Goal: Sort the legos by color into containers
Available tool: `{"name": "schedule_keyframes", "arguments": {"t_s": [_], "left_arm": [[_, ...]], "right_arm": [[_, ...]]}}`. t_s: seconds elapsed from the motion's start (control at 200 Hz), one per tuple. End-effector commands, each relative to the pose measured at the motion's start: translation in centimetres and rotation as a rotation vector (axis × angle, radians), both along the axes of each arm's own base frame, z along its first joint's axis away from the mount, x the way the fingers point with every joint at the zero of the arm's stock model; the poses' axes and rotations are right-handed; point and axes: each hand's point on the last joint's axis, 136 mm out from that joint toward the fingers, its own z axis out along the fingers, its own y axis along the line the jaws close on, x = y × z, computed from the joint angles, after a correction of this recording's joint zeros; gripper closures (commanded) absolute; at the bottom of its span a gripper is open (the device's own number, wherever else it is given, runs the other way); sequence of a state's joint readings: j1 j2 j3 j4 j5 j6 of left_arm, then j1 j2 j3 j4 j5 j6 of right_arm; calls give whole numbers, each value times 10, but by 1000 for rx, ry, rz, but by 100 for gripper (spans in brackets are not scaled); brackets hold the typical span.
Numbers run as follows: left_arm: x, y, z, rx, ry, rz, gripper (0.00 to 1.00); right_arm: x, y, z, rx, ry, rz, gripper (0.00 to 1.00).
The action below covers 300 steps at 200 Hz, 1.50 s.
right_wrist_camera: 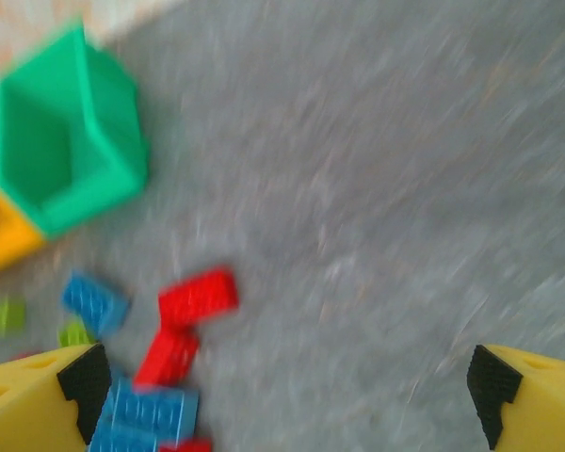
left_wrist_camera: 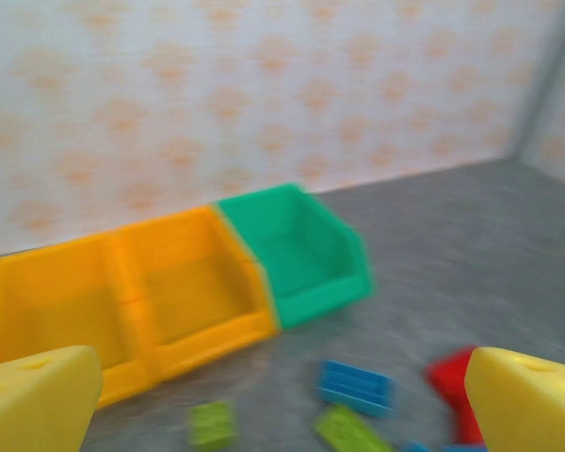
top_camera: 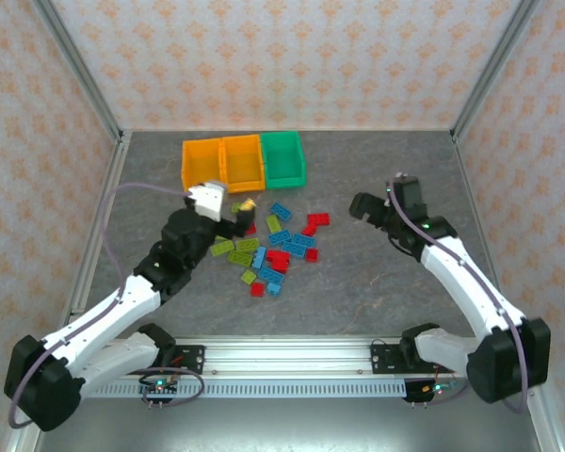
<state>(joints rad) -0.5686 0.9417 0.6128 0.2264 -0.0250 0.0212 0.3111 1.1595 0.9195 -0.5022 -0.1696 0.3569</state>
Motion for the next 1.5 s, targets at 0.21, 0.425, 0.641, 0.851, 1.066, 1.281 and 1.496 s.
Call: {"name": "schedule_keyframes", "arguments": {"t_s": [0.21,0.425,0.641,0.851,1.066,1.281,1.496], "left_arm": [[-74,-61,-82,333,49,-355,0],[-83,-68,-72,279,-11,-406,0],[-76,-57,-71,289,-19,-335,0],[-74,-53,-69,273,-25,-305,0],[-72,-48,-64,250,-41,-269,0],[-58,-25,-55,197,-44,-98,0],[-46,7,-45,88,-14,113,0]], "right_arm": [[16,53,-69,-89,301,49,0],[54,102,-104,-129,354,151,1],[83,104,-126,-309,354,186,1],[84,106,-146,-348,405,238,12],[80,113,-155,-296,422,247,34],[89,113,-114,-258,306,200,47],[103,127,-22,-117,20,137,51]]}}
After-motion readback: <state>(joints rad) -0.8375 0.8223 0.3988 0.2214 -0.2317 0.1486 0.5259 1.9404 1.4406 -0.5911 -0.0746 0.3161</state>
